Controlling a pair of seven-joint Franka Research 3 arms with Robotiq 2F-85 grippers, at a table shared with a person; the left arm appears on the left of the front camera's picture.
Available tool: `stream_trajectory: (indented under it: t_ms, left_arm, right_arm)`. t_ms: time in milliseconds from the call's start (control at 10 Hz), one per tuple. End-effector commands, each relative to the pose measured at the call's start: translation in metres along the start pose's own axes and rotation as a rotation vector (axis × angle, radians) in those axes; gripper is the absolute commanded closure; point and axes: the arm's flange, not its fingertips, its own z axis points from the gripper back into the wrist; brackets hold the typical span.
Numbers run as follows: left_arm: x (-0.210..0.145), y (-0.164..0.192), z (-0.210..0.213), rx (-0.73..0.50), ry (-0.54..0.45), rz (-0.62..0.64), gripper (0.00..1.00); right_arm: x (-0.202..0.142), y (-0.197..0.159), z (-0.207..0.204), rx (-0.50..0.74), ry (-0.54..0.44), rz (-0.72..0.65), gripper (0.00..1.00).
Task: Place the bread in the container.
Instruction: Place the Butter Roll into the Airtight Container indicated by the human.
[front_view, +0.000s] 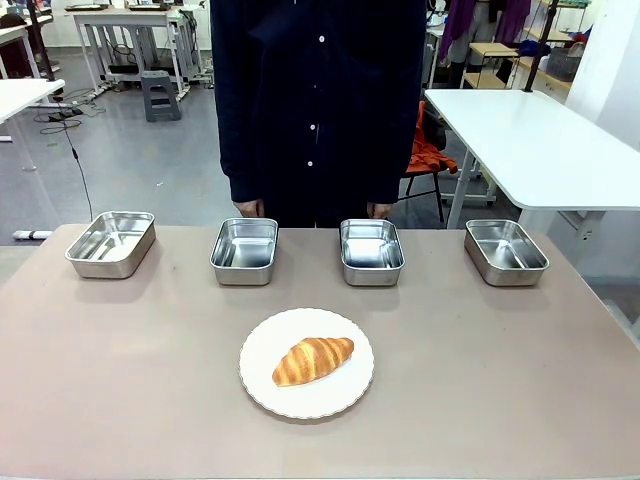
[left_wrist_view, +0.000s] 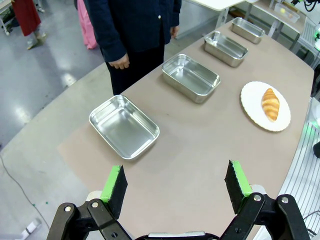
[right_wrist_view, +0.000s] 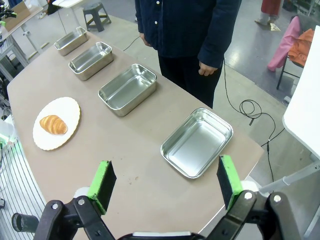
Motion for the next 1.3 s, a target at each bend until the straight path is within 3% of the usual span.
stream_trajectory:
  t_ms: [0,1200]
  left_arm:
    - [0.0001,-0.0001,-0.0002,-0.004,-0.005,-0.005,0.0]
    - [0.0001,-0.0001,-0.0002,-0.004,-0.005,-0.005,0.0]
  right_arm:
    - [0.002,-0.0013,-0.0019,0.004,-0.026,0.007,0.0]
    - [0.002,-0.0013,-0.0019,0.004,-0.026,0.007,0.0]
